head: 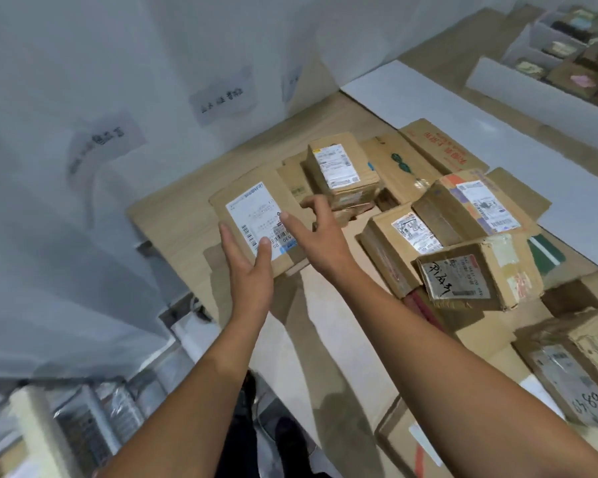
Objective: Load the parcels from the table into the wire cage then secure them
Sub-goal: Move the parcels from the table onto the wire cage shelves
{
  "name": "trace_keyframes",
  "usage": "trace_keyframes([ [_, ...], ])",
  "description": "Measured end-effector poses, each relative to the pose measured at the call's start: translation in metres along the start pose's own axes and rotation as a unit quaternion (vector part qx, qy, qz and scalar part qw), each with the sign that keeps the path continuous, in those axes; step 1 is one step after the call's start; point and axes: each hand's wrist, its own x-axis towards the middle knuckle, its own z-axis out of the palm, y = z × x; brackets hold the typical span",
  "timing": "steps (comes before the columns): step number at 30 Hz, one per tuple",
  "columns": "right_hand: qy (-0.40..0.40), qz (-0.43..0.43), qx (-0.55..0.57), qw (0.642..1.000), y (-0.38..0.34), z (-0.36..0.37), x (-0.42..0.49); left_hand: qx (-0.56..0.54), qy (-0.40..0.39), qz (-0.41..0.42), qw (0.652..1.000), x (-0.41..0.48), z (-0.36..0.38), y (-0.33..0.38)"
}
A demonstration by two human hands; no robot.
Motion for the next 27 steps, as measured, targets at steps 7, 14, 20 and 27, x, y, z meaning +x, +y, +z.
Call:
trace_keyframes([
  [7, -0.168, -0.053, -0.005, 0.984, -0.016, 0.081, -0.071, -0.069, 0.147, -0.026, 0.986, -0.068, -0.099, -0.017],
  [14, -0.332, -0.116, -0.032, 0.935, -0.031, 0.192, -0.169, -0.102, 0.312, -0.030, 0.944, -0.150, -0.228, -0.062],
  [20, -0.502, -0.123, -0.071, 0.853, -0.032, 0.284, -0.298, -0.130, 0.462, -0.052, 0.876, -0.271, -0.325, -0.114],
  [27, -0.630, -0.179, -0.159, 0.739, -0.009, 0.349, -0.458, -0.192, 0.602, -0.118, 0.766, -0.422, -0.379, -0.181],
])
